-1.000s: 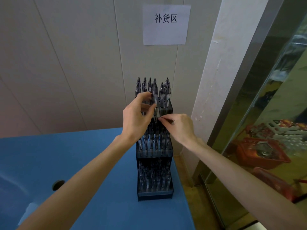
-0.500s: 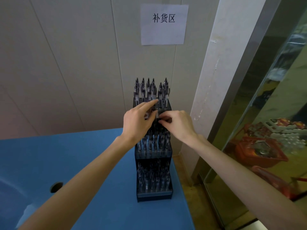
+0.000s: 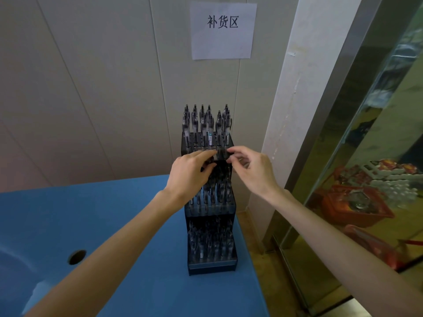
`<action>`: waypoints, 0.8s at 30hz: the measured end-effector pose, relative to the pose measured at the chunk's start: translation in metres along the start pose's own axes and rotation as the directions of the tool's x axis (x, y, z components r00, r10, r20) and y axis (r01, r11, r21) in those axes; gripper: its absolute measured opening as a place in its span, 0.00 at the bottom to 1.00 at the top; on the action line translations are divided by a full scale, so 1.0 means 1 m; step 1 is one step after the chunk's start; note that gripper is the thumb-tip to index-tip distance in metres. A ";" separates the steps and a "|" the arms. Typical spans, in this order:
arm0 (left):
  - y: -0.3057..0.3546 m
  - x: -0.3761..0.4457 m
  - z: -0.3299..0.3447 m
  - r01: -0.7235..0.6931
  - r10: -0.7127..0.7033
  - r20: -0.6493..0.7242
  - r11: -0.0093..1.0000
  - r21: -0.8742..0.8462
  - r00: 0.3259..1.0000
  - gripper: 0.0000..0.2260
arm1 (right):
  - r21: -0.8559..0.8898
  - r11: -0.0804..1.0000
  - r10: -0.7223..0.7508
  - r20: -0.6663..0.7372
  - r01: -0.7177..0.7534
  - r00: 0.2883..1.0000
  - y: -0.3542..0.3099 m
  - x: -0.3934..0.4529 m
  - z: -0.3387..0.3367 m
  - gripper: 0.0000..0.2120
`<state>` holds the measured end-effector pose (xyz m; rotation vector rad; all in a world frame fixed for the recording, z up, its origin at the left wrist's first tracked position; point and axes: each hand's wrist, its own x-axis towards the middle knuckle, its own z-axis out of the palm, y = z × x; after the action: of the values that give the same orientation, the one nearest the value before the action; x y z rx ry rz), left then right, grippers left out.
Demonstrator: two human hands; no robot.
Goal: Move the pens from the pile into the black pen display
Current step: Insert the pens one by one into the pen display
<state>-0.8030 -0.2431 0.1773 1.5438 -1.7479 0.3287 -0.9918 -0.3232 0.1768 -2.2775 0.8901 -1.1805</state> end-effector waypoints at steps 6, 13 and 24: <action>0.002 0.000 0.002 0.051 -0.050 -0.008 0.994 0.099 0.999 0.11 | -0.040 0.999 -0.021 0.037 0.022 0.999 -0.001 -0.005 0.004 0.12; 0.001 0.008 0.002 0.131 -0.159 0.113 0.966 0.222 0.981 0.09 | -0.069 0.997 -0.023 0.058 0.027 0.998 -0.004 -0.008 0.011 0.12; 0.002 -0.029 0.016 0.024 -0.044 0.079 0.971 0.238 0.996 0.17 | -0.181 0.979 -0.097 -0.004 0.095 0.995 -0.004 -0.028 0.020 0.12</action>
<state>-0.8112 -0.2317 0.1478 1.7773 -1.7954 0.4761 -0.9865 -0.2992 0.1523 -2.4854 0.9354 -1.2002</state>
